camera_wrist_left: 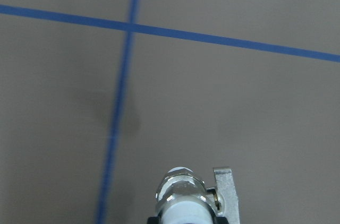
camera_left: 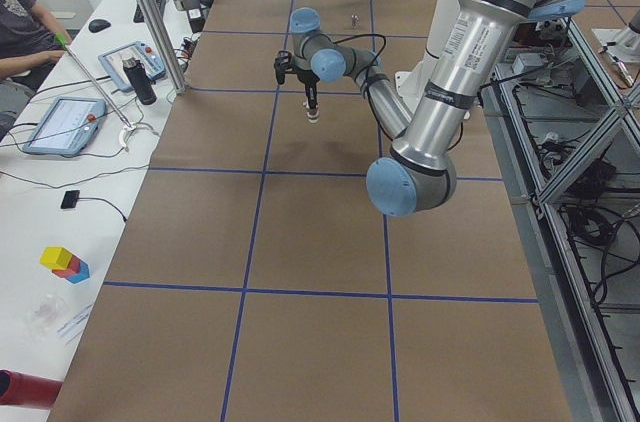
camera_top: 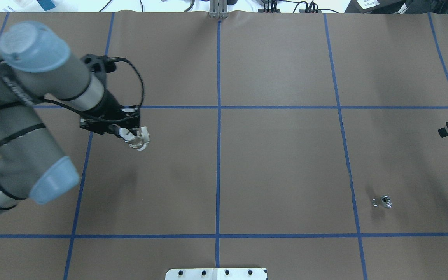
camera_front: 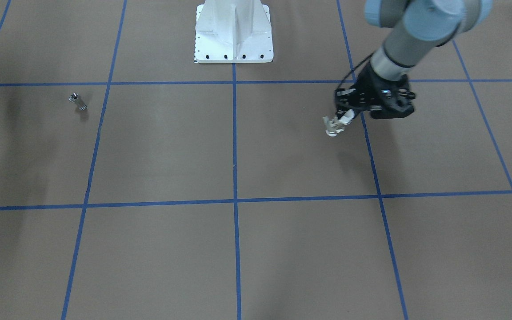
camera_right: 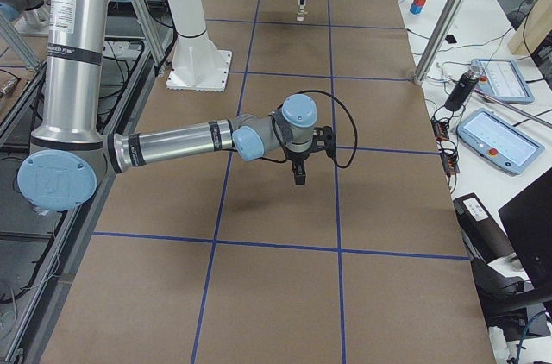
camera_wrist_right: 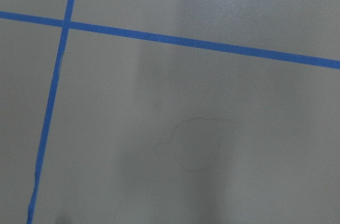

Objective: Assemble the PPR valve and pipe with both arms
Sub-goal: 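Move the left gripper with the valve to the table center, then lower the valve upright onto the table center with the left gripper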

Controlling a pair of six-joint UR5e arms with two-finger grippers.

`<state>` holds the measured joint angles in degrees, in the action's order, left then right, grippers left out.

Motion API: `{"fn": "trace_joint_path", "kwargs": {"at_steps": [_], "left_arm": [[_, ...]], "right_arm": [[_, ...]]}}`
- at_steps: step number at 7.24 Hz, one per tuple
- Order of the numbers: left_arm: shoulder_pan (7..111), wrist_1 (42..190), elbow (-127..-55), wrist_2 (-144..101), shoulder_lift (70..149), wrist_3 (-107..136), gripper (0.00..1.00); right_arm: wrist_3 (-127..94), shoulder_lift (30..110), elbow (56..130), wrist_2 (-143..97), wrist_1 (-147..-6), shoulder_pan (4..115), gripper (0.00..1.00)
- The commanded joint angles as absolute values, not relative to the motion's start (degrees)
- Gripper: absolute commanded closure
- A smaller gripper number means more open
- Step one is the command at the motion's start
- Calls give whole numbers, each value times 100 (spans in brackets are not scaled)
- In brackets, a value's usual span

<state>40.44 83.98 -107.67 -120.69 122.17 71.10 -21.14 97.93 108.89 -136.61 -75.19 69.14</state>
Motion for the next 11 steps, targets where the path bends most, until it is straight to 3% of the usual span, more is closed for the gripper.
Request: {"fn": "trace_joint_path", "kwargs": {"at_steps": [1, 2, 4, 11], "left_arm": [[3613, 8584, -9499, -11638, 13582, 7899, 100], [3473, 8604, -8787, -11471, 14171, 7919, 100], [3384, 9066, -7993, -11365, 14502, 8199, 100], [3357, 9105, -7734, -11320, 14607, 8297, 100]], "right_arm": [[-2118, 9791, 10907, -13658, -7515, 6786, 1], [-2118, 9791, 10907, -13658, -7515, 6776, 1], [-2127, 9791, 10907, -13658, -7515, 6689, 1], [-2347, 9791, 10907, -13667, -7515, 6662, 1]]}}
